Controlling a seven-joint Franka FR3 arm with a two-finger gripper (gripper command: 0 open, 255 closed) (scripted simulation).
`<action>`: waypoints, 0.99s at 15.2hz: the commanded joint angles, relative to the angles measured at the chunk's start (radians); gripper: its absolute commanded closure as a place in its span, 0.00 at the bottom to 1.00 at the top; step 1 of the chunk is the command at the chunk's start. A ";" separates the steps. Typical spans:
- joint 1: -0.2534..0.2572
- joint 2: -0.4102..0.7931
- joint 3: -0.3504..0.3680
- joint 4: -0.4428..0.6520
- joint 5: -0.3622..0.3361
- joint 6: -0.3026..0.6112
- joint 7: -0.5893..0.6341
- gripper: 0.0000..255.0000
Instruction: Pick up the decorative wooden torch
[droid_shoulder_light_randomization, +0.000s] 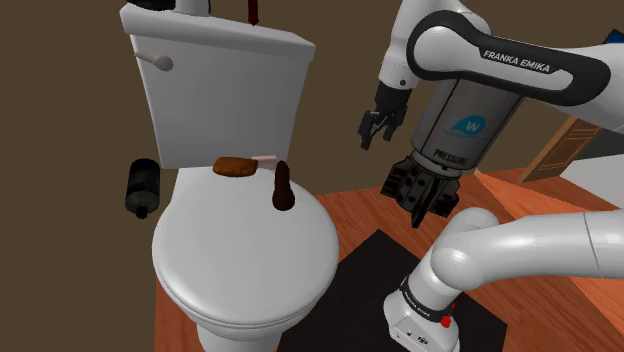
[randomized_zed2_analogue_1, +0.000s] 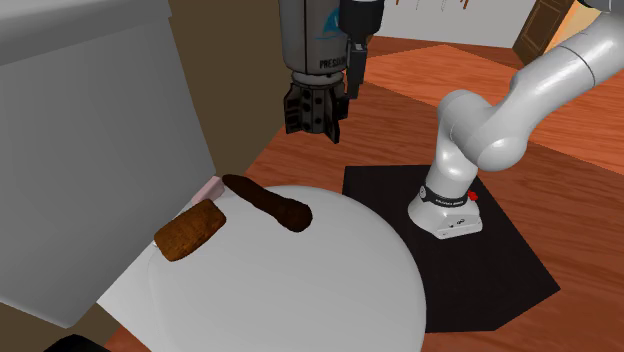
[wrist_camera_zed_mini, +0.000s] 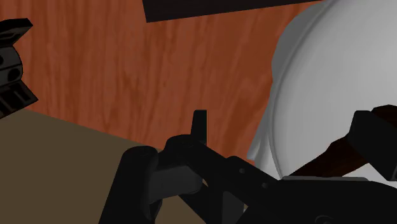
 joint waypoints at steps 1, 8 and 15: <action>0.000 0.000 0.000 0.000 0.000 0.000 0.000 0.00; -0.009 0.219 0.025 0.010 0.124 0.164 0.161 0.00; -0.008 0.467 0.039 0.074 0.244 0.320 0.284 0.00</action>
